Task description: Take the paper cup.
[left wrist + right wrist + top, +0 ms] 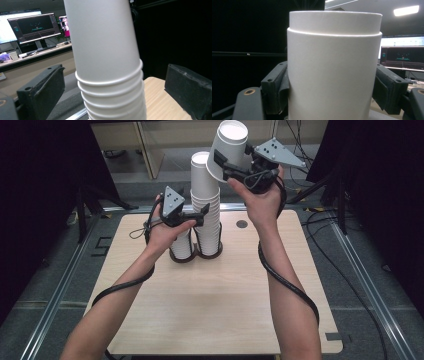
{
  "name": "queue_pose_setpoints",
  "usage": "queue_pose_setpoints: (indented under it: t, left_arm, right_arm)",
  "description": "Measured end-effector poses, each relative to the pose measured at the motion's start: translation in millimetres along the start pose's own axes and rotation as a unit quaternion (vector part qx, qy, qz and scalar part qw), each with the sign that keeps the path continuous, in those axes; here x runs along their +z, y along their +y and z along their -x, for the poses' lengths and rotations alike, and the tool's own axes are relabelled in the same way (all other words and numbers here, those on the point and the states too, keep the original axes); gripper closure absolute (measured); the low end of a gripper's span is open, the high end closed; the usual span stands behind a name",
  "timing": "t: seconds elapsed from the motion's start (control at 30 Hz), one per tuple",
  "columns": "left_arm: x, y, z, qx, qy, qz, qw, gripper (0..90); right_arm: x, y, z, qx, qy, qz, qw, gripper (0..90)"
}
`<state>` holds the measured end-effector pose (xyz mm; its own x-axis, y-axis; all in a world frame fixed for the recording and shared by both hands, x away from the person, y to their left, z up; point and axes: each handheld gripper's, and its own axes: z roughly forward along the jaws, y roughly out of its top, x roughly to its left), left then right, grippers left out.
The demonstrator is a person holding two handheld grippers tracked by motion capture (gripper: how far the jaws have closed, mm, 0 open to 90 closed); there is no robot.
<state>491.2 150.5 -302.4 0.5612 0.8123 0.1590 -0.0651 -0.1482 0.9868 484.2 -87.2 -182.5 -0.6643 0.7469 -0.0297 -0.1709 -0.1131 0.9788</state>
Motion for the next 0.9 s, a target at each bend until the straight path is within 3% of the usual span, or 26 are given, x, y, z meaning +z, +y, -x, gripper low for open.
queue_pose_setpoints:
  t: [0.3, 0.53, 0.7, 0.73, 0.8, 0.83, 0.9]
  left_arm:
    - [-34.3, 1.6, 14.1, 0.019, -0.032, 0.008, 0.9993, 2.5]
    - [-64.8, -2.2, 27.0, 0.017, -0.053, 0.008, 0.9984, 2.6]
    - [-83.7, -7.3, 36.6, 0.022, -0.073, 0.005, 0.9971, 2.8]
    - [-87.5, -8.6, 38.2, 0.024, -0.076, 0.004, 0.9968, 2.8]
    - [-94.2, -11.9, 41.8, 0.022, -0.082, 0.006, 0.9963, 2.8]
    - [-97.0, -13.5, 43.3, 0.021, -0.086, 0.004, 0.996, 2.8]
    - [-102.0, -16.7, 46.9, 0.02, -0.09, 0.002, 0.9958, 2.7]
  right_arm:
    - [-19.3, -12.5, -9.4, -0.011, 0.013, -0.012, 0.9998, 24.4]
    - [-35.0, -25.6, -20.5, -0.024, 0.023, -0.018, 0.9993, 24.4]
    - [-49.7, -41.2, -30.4, -0.016, 0.033, -0.029, 0.9989, 24.3]
    - [-53.3, -44.8, -33.6, -0.005, 0.036, -0.035, 0.9987, 24.3]
    - [-58.9, -52.4, -36.1, -0.015, 0.042, -0.038, 0.9983, 24.3]
    - [-61.9, -56.7, -39.5, -0.002, 0.046, -0.044, 0.998, 24.3]
    - [-66.7, -64.7, -42.1, -0.007, 0.049, -0.049, 0.9976, 24.3]
